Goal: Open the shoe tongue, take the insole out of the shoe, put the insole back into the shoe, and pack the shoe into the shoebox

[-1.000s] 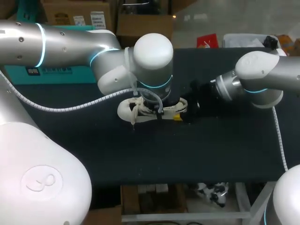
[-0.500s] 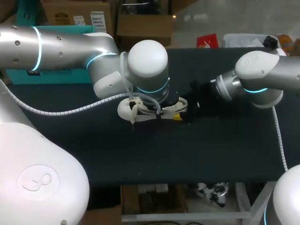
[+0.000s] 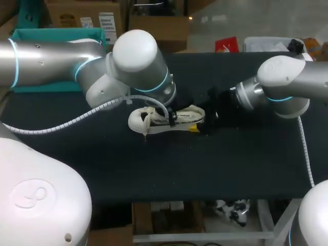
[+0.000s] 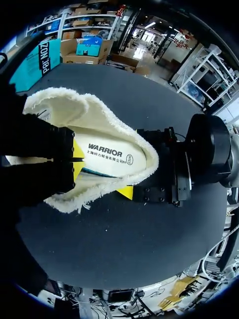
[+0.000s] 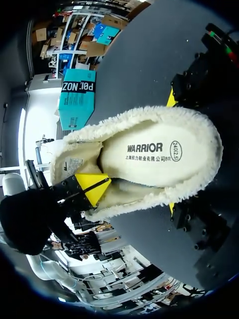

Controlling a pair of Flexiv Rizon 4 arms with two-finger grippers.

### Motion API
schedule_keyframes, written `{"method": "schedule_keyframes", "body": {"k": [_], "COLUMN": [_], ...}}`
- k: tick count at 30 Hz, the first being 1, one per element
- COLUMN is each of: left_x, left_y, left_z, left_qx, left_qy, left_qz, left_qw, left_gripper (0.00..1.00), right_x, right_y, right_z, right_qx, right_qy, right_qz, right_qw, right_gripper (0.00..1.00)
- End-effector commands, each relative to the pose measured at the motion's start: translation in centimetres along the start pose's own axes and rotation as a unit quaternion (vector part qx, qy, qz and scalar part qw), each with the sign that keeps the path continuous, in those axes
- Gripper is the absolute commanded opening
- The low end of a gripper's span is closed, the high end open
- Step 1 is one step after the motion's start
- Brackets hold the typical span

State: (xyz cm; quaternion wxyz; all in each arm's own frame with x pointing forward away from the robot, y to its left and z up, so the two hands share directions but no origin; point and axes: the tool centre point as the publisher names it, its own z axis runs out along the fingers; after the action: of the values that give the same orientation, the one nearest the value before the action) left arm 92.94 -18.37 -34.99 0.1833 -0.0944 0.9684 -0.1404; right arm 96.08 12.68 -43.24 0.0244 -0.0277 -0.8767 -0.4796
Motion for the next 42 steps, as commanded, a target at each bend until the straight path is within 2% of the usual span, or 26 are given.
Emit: {"method": "schedule_keyframes", "body": {"k": [1, 6, 10, 18, 24, 31, 34, 42], "left_x": [-0.1, 0.1, 0.1, -2.4, -3.9, -3.0, -2.7, -1.5], "left_y": [0.7, 0.5, 0.2, -0.5, -0.5, -1.1, -1.7, -2.2], "left_z": [-2.7, -3.1, -2.9, -2.2, -3.3, -3.7, -3.1, -0.8], "left_qx": [0.027, 0.035, 0.026, 0.016, 0.039, 0.03, 0.013, -0.039], "left_qy": [0.013, 0.024, 0.032, 0.135, 0.172, 0.178, 0.199, 0.215], "left_qz": [-0.004, -0.006, -0.005, 0.002, 0.004, 0.036, 0.049, 0.066], "left_qw": [1.0, 0.999, 0.999, 0.991, 0.984, 0.983, 0.979, 0.974], "left_gripper": [0.0, 0.0, 0.0, 0.0, 0.0, 0.0, 0.0, 0.0], "right_x": [-0.1, -0.1, -0.1, -0.1, -0.1, -0.1, -0.1, -0.1], "right_y": [-0.5, -0.5, -0.5, -0.5, -0.5, -0.5, -0.5, -0.5], "right_z": [0.5, 0.5, 0.5, 0.5, 0.5, 0.5, 0.5, 0.5], "right_qx": [-0.001, -0.001, -0.001, -0.001, -0.001, -0.001, -0.001, -0.001], "right_qy": [0.0, 0.0, 0.0, 0.0, 0.0, 0.0, 0.0, 0.0], "right_qz": [0.0, 0.0, 0.0, 0.0, 0.0, 0.0, 0.0, 0.0], "right_qw": [1.0, 1.0, 1.0, 1.0, 1.0, 1.0, 1.0, 1.0], "right_gripper": [0.0, 0.0, 0.0, 0.0, 0.0, 0.0, 0.0, 0.0]}}
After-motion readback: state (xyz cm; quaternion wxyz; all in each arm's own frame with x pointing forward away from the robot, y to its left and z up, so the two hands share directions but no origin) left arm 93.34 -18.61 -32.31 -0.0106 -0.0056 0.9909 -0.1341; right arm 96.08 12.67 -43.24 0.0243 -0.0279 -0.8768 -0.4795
